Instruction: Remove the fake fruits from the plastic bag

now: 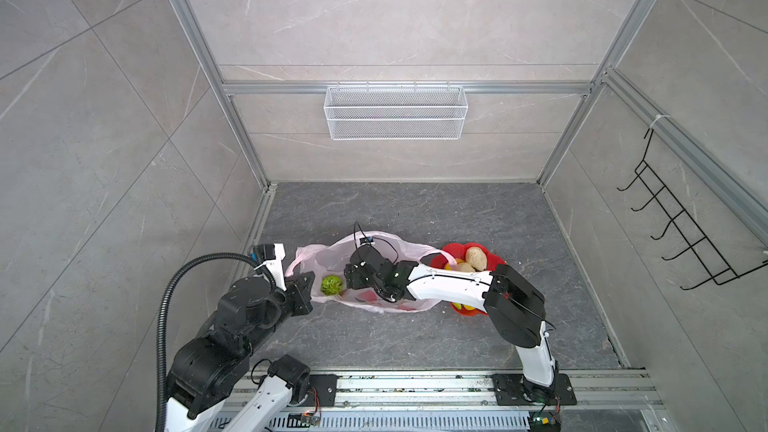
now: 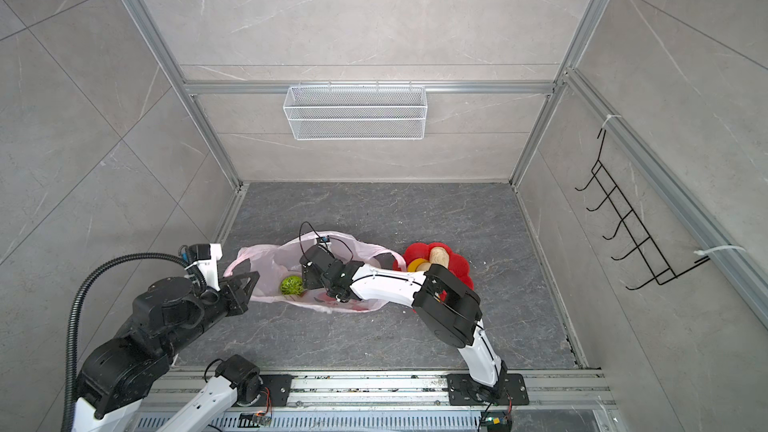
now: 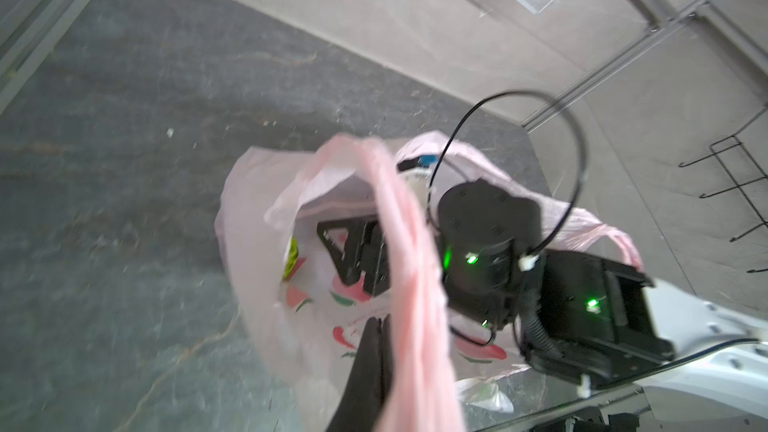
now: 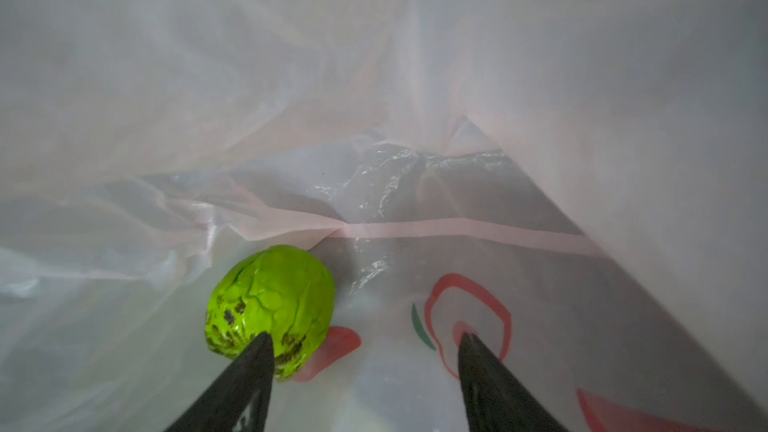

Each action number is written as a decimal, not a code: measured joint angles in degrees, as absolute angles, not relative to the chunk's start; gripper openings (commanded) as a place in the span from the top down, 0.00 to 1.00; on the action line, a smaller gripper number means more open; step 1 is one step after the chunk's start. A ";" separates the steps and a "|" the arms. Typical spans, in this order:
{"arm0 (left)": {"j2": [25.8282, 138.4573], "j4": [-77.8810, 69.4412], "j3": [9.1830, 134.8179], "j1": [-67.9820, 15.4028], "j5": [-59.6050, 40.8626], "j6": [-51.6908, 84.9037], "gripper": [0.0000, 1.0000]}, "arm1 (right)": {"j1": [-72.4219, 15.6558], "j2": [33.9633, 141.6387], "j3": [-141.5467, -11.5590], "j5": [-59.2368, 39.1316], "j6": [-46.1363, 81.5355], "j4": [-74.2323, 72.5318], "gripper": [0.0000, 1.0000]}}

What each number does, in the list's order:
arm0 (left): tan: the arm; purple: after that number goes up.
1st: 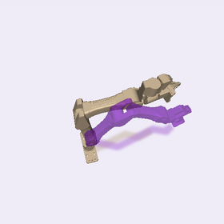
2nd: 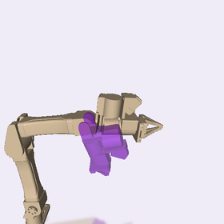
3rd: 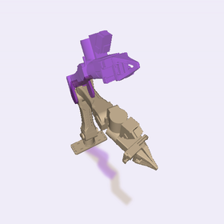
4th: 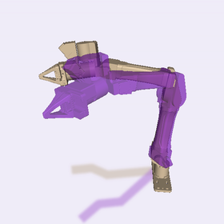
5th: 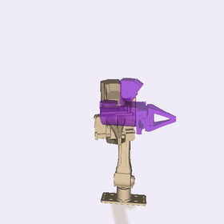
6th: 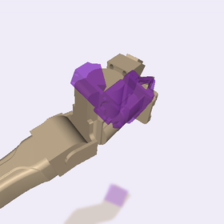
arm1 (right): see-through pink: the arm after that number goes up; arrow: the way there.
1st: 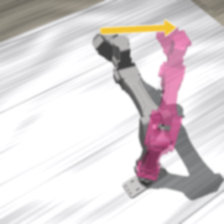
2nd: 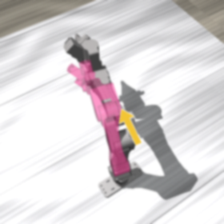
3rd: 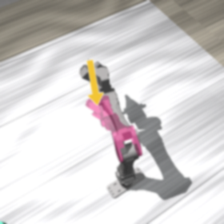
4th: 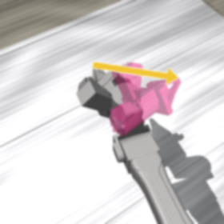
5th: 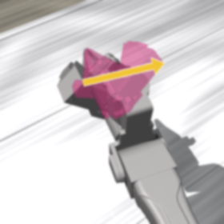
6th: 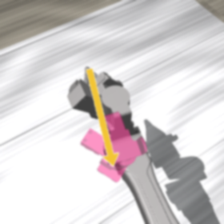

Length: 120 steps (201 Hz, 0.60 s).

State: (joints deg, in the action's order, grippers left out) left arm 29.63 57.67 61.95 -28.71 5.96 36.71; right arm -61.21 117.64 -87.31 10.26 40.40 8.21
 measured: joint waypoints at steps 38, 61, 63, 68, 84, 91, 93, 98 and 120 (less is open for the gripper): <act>33.01 69.30 61.95 -28.71 6.74 44.56 1.00 | -61.69 117.64 -91.29 7.53 37.19 12.12 0.25; 36.36 75.05 61.98 -28.71 9.06 48.86 1.00 | -62.26 117.75 -93.06 6.92 35.73 14.48 0.24; 36.62 75.53 62.00 -28.71 9.28 49.19 1.00 | -62.33 117.75 -93.19 6.85 35.64 14.70 0.24; 37.28 76.75 62.08 -28.71 9.96 49.93 1.00 | -62.43 117.86 -93.54 6.66 35.29 15.18 0.24; 39.13 80.73 63.09 -28.71 12.08 52.05 1.00 | -62.74 118.34 -94.43 6.15 34.65 16.10 0.24; 39.77 82.24 63.68 -28.71 12.99 52.71 1.00 | -62.89 118.65 -94.76 6.11 34.61 16.32 0.24; 39.94 82.63 63.88 -28.71 13.32 52.93 1.00 | -62.92 118.76 -94.85 6.09 34.59 16.36 0.23; 40.27 83.40 64.25 -28.71 13.85 53.25 1.00 | -63.00 118.98 -94.98 5.93 34.48 16.47 0.23; 41.04 85.84 65.39 -28.71 16.32 54.37 1.00 | -63.16 120.73 -96.29 5.69 34.41 17.15 0.23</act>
State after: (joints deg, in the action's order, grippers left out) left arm 41.04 85.84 65.39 -28.71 16.32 54.37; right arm -63.16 120.73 -96.29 5.69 34.41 17.15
